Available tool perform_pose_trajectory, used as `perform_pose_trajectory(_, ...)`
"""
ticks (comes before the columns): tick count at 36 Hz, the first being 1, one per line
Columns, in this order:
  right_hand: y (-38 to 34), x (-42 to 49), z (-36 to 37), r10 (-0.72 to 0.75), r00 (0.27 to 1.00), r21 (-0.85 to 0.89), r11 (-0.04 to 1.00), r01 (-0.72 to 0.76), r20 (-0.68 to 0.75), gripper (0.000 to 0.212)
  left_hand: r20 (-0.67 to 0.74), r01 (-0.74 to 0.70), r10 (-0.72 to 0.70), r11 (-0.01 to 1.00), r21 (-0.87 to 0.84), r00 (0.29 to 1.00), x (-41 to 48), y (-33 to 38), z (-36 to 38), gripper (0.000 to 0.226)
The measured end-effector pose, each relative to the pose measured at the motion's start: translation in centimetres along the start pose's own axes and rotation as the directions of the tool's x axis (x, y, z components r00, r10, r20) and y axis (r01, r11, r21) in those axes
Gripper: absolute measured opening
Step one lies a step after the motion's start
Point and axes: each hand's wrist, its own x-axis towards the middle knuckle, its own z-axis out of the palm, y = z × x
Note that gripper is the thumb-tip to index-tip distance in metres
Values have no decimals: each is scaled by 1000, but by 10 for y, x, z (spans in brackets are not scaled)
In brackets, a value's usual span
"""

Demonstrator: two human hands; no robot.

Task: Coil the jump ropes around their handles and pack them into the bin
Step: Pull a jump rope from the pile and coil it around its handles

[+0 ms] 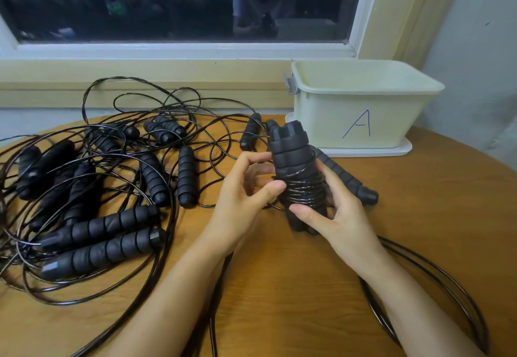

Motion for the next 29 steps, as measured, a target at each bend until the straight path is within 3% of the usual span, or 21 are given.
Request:
perform_pose_trajectory(5,4,-1,-1,13,1000,113,993,-14,5,79,25,36,-33,993,-108,999,1,-3,-1,48)
perform_pose_trajectory(8,6,-3,1,25,1000,129,991,-26,12,71,23,29,-27,995,-100,999,1,-4,-1,56)
perform_pose_trajectory(14,6,1,1,-65,995,69,995,71,-74,58,-11,6,-7,996,-91,1000,2,-4,-2,41)
perform_pose_trajectory(19,8,1,2,-55,995,159,985,68,-80,66,-17,-12,11,1000,-27,1000,4,-4,-4,32)
perform_pose_trajectory(23,6,2,0,-62,991,192,978,85,-121,57,6,-18,19,998,-54,1000,3,0,-4,33)
perform_pose_trajectory(27,7,2,0,-85,986,174,979,110,-142,51,-9,-5,4,997,-71,1000,3,0,-2,36)
perform_pose_trajectory(29,10,2,0,-124,975,73,987,140,-185,51,-39,6,-10,995,-100,999,3,-1,-2,37)
